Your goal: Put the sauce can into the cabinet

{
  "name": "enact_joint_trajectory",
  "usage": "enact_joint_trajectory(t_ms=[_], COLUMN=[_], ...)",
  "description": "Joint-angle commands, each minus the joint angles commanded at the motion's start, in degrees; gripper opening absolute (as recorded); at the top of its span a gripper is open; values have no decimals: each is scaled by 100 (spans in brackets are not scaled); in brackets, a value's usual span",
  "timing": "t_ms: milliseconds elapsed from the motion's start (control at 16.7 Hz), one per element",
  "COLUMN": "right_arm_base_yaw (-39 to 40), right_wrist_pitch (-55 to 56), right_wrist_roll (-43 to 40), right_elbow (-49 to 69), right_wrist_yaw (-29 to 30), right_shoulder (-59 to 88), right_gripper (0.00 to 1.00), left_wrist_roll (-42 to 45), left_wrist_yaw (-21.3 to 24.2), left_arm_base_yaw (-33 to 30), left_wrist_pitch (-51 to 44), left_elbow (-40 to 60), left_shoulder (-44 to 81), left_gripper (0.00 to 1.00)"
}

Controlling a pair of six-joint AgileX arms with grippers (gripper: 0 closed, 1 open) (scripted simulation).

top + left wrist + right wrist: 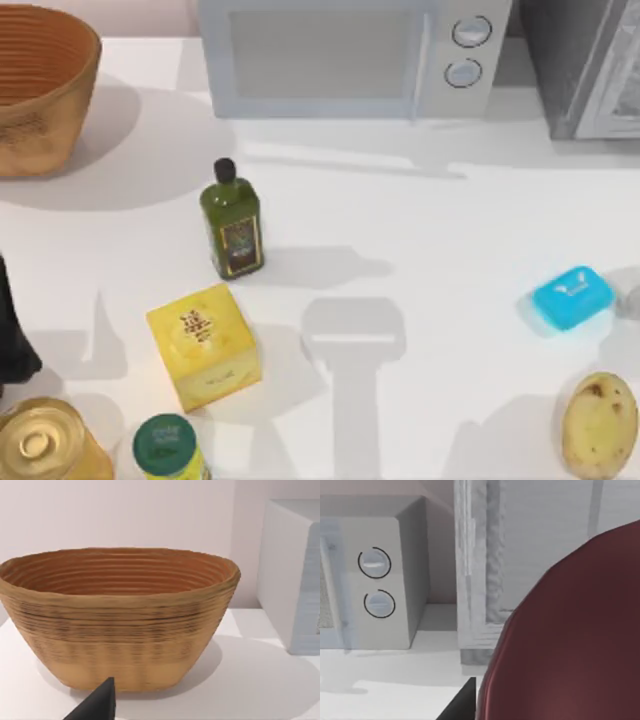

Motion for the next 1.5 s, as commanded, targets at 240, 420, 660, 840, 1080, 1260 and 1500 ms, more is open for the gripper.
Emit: enact_joint_trajectory(t_ms=[240,420,660,840,1080,1260,1500], right_arm_base_yaw=[22,66,229,365,554,706,905], right_wrist_pitch=[-14,-85,-459,-870,-1497,-1969,-2514], right_wrist_roll=[1,12,53,83,111,119,115], right_elbow=[3,185,1281,2692,5026,6846,8963], right_wrist_yaw=[-13,-6,104,274,559,764,979], right_shoulder=[27,205,1156,2216,3848,5085,6520], right_gripper=[0,0,0,0,0,0,0], left_wrist_roll=[0,0,0,0,0,0,0], left_wrist_yaw=[0,0,0,0,0,0,0], left_arm_base_yaw=[0,0,0,0,0,0,0], left_wrist_pitch=[0,0,0,0,0,0,0], left_elbow=[0,0,0,0,0,0,0], left_shoulder=[0,0,0,0,0,0,0], left_gripper=[100,100,100,100,100,100,100])
